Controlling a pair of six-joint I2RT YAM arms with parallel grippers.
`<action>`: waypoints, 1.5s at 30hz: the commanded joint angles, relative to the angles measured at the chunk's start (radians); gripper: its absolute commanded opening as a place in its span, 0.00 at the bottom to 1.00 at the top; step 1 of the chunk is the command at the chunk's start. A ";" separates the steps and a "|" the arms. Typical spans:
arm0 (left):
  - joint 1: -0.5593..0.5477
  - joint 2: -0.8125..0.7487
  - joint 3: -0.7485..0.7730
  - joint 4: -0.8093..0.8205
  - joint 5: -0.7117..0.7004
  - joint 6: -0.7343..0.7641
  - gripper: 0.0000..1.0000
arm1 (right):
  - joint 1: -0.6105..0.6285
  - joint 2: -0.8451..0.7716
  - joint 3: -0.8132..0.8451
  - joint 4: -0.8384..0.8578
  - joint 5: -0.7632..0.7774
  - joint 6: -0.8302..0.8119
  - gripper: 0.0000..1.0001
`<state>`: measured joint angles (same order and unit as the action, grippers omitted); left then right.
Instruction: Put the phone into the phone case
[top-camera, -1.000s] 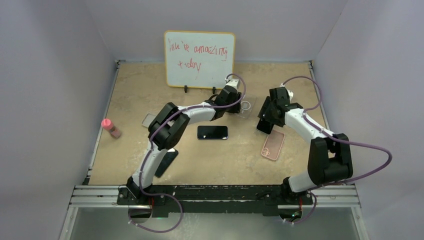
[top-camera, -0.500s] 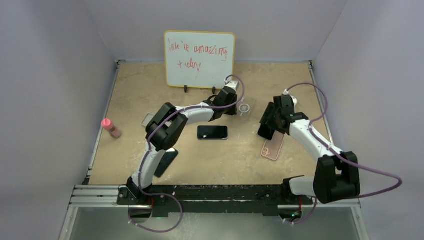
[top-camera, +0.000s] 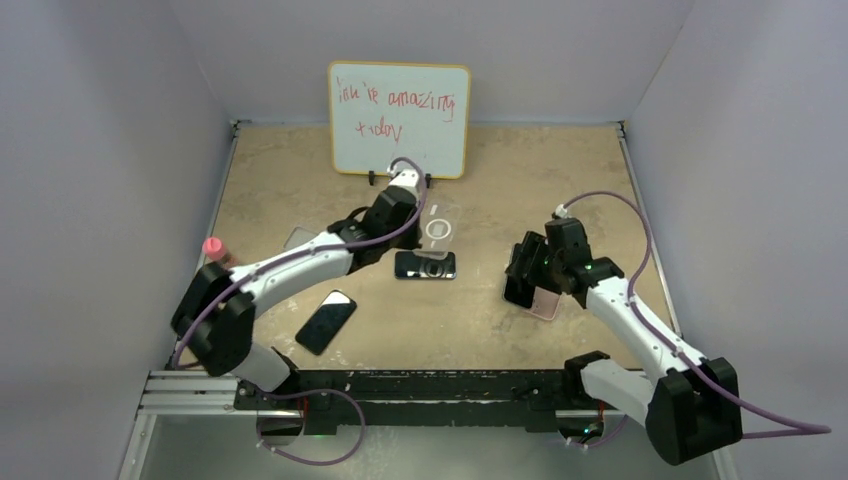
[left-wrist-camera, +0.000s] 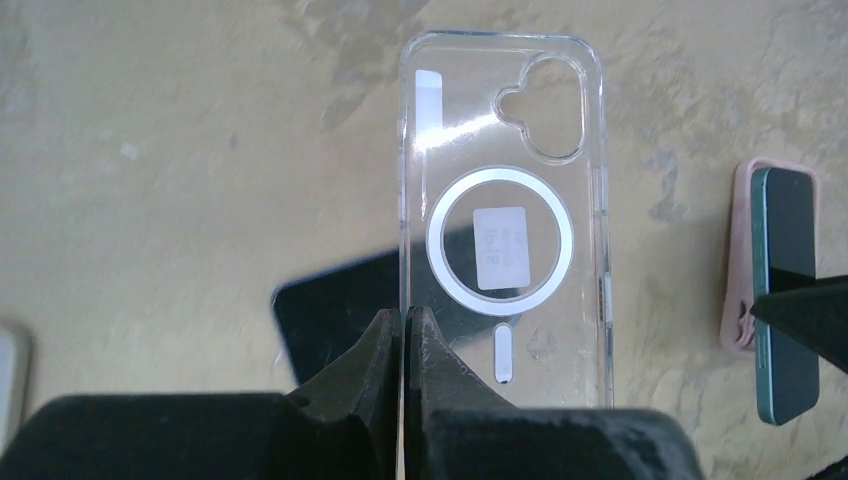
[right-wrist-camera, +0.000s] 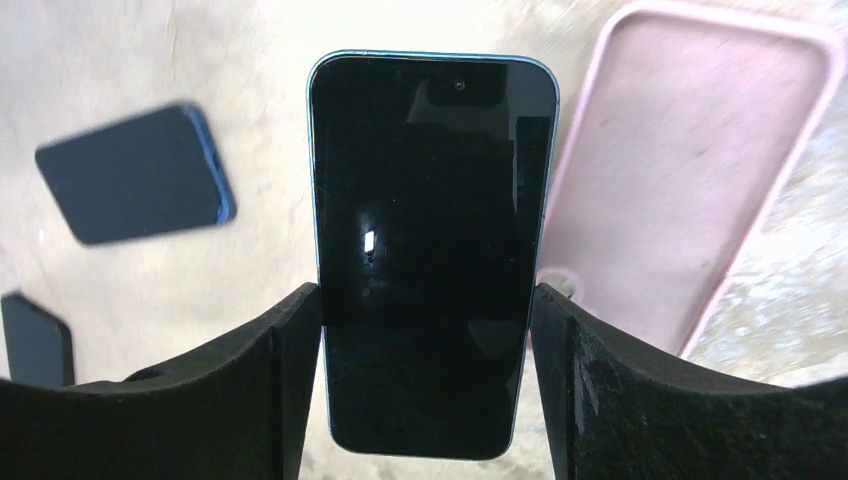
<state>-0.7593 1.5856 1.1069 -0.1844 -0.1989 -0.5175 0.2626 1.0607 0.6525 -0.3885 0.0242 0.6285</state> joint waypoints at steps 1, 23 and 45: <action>-0.002 -0.183 -0.155 -0.133 -0.045 -0.052 0.00 | 0.101 -0.057 -0.019 -0.014 -0.032 0.078 0.51; -0.255 -0.427 -0.480 -0.253 -0.109 -0.410 0.00 | 0.439 -0.061 0.032 0.017 -0.027 0.282 0.50; -0.383 -0.276 -0.531 0.110 0.065 -0.538 0.48 | 0.518 -0.044 0.028 0.104 -0.023 0.366 0.50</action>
<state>-1.1465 1.3262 0.5781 -0.1665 -0.2050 -1.0298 0.7483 1.0077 0.6315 -0.3500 0.0063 0.9482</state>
